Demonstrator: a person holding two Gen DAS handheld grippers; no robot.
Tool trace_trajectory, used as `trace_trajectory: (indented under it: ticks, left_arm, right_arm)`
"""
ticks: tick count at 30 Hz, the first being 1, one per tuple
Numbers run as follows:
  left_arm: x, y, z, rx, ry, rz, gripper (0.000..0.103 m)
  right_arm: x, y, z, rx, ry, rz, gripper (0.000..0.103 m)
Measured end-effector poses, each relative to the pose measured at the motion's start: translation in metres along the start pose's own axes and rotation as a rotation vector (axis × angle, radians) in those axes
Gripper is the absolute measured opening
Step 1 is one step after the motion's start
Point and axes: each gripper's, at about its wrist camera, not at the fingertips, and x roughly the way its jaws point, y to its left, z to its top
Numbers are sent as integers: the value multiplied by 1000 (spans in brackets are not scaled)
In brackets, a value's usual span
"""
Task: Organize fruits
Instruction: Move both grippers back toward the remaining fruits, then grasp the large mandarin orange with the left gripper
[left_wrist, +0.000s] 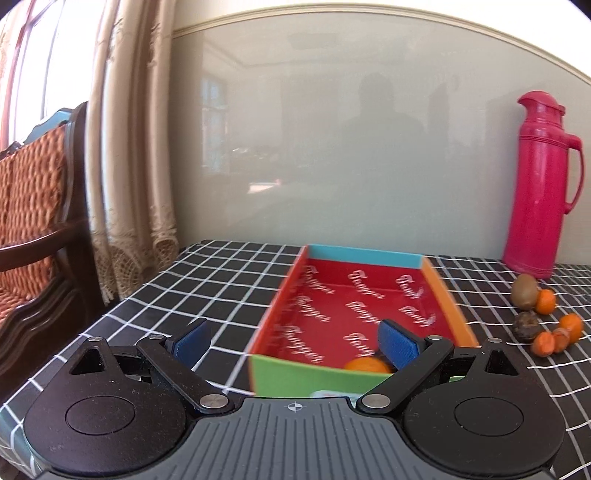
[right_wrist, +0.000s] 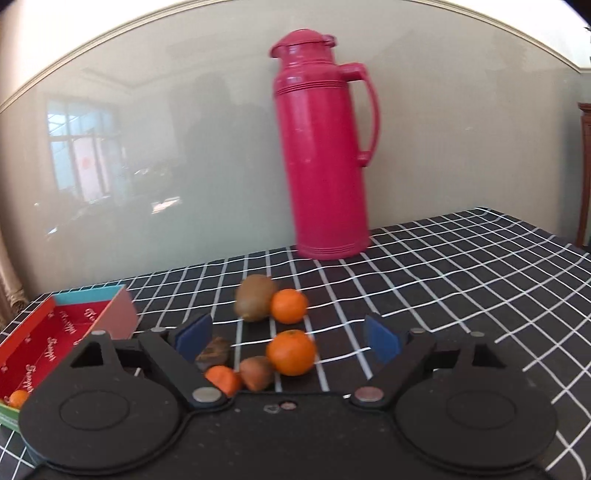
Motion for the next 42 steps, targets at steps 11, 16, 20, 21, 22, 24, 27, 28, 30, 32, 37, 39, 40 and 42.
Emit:
trace_trajectory:
  ticks: [11, 16, 20, 21, 22, 24, 27, 28, 30, 32, 37, 39, 40, 42]
  left_arm:
    - [-3, -81, -2, 92, -3, -166, 96]
    - [-3, -115, -5, 101, 5, -231, 96]
    - [-1, -138, -8, 108, 17, -286, 96]
    - [-1, -144, -9, 113, 19, -303, 96]
    - [0, -150, -9, 116, 20, -318, 96]
    - [3, -165, -10, 129, 24, -359, 96]
    - [4, -186, -10, 168, 2, -377, 96]
    - [4, -193, -10, 180, -2, -384, 96]
    - [6, -208, -11, 193, 6, -402, 96]
    - [8, -221, -11, 205, 19, -420, 96]
    - [14, -250, -9, 241, 9, -454, 96]
    - [16, -260, -8, 250, 5, -460, 96]
    - [18, -264, -8, 253, 7, -467, 96]
    - [22, -273, -9, 258, 18, -474, 95]
  right_arm:
    - [-10, -52, 1, -5, -17, -95, 89]
    - [-13, -80, -1, 23, -8, -137, 89]
    - [-16, -93, -1, 26, -13, -157, 89]
    - [-17, -96, -1, 22, -16, -162, 89]
    - [-18, -98, -1, 17, -19, -169, 89]
    - [-18, -102, -1, 17, -24, -179, 89]
    - [-15, -110, 0, 19, -26, -200, 89]
    - [-13, -111, 0, 15, -28, -213, 89]
    - [-13, -117, 1, 17, -34, -231, 89]
    - [-11, -122, 2, 23, -38, -247, 89]
    - [-6, -136, 5, 38, -34, -283, 89]
    - [-4, -141, 6, 48, -34, -297, 89]
    - [-2, -143, 6, 52, -32, -304, 89]
    - [0, -147, 7, 60, -26, -315, 89]
